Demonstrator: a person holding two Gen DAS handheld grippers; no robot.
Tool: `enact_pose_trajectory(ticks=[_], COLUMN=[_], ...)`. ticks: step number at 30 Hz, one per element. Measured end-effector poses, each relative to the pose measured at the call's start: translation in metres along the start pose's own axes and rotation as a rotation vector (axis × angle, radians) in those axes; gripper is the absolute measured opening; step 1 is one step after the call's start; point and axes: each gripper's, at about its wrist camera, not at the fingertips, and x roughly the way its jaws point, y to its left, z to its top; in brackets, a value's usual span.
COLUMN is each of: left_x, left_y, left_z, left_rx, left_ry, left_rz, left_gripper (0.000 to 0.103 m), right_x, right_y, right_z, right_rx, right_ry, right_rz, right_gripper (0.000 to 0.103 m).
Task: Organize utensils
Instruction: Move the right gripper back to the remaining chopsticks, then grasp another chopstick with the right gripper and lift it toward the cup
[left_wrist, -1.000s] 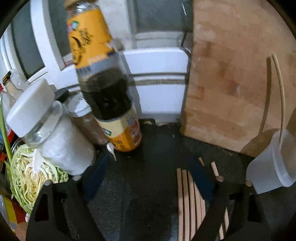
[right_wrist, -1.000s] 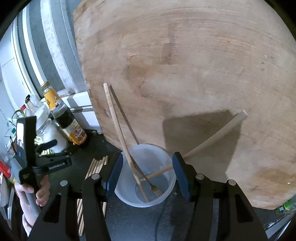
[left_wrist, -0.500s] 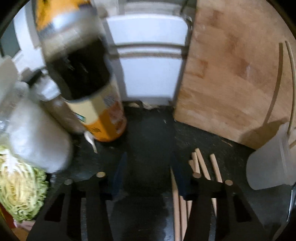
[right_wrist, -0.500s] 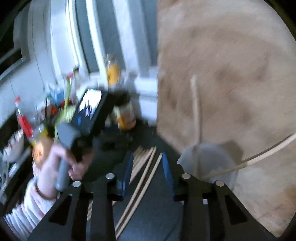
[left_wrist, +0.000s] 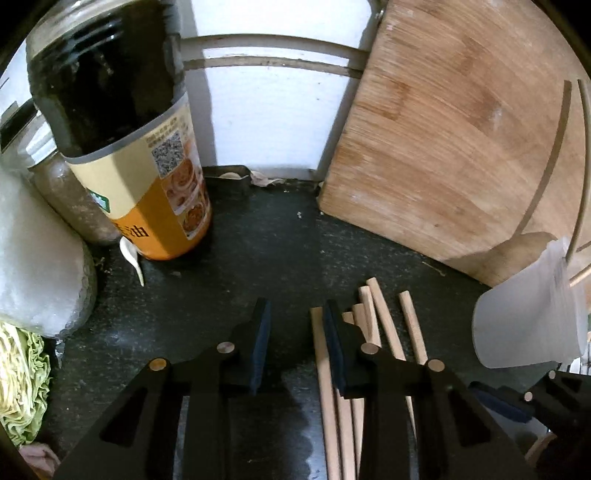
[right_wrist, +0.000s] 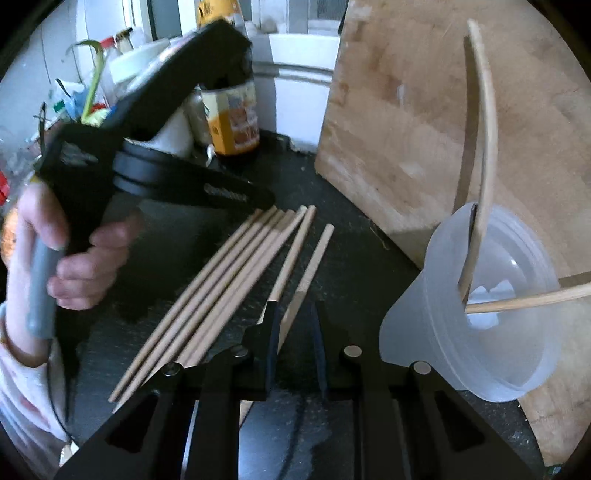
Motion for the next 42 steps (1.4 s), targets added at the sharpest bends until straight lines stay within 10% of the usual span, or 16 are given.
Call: enact_pose_trajectory(ticks=[5, 42], left_x=[0.002, 0.001], left_y=[0.005, -0.005], left_z=[0.000, -0.015], left_rx=[0.005, 0.053], left_ry=[-0.003, -0.026], left_rz=[-0.030, 0.168], left_gripper=[0.013, 0.006], right_x=[0.013, 0.017], right_y=[0.002, -0.008], right_z=[-0.004, -0.001], right_rx=[-0.009, 0.071], right_ry=[0.043, 0.014], right_rz=[0.002, -0.119], right_gripper=[0.019, 0.014])
